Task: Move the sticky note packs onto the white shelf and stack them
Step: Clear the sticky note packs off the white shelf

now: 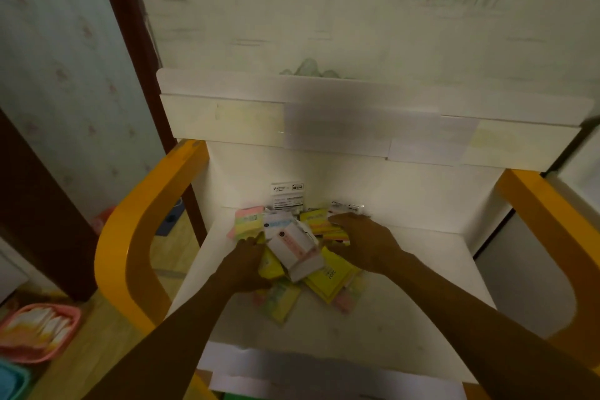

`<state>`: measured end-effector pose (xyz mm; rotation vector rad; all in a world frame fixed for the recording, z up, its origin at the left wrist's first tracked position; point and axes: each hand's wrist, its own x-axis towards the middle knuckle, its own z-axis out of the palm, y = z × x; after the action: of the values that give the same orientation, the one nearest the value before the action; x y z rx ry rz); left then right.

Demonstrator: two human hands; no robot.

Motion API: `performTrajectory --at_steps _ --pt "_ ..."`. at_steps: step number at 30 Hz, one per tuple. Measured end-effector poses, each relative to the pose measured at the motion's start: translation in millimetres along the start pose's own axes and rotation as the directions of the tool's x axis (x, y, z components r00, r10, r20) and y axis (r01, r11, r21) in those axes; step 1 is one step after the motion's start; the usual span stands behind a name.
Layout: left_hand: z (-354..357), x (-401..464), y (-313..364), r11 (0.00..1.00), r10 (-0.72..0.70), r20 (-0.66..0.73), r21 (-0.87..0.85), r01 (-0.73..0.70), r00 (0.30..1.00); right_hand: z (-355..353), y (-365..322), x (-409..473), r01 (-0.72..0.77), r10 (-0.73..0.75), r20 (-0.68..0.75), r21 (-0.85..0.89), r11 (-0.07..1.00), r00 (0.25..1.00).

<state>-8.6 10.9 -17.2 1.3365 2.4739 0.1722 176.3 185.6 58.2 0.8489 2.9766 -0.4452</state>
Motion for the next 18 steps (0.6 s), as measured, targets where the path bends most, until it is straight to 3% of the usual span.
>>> performTrajectory --at_steps 8,16,18 --pt "-43 -8 -26 0.972 -0.029 0.053 0.233 0.016 0.998 38 -58 35 0.146 -0.143 -0.043 0.080 0.986 0.989" --pt "-64 -17 -57 0.976 -0.044 -0.016 0.212 0.047 0.999 102 -91 51 0.081 -0.074 0.075 -0.099 0.992 0.994" --pt "-64 -18 -62 0.979 -0.028 -0.027 0.201 0.033 0.999 111 -93 48 0.075 -0.070 0.043 -0.130 0.989 0.997"
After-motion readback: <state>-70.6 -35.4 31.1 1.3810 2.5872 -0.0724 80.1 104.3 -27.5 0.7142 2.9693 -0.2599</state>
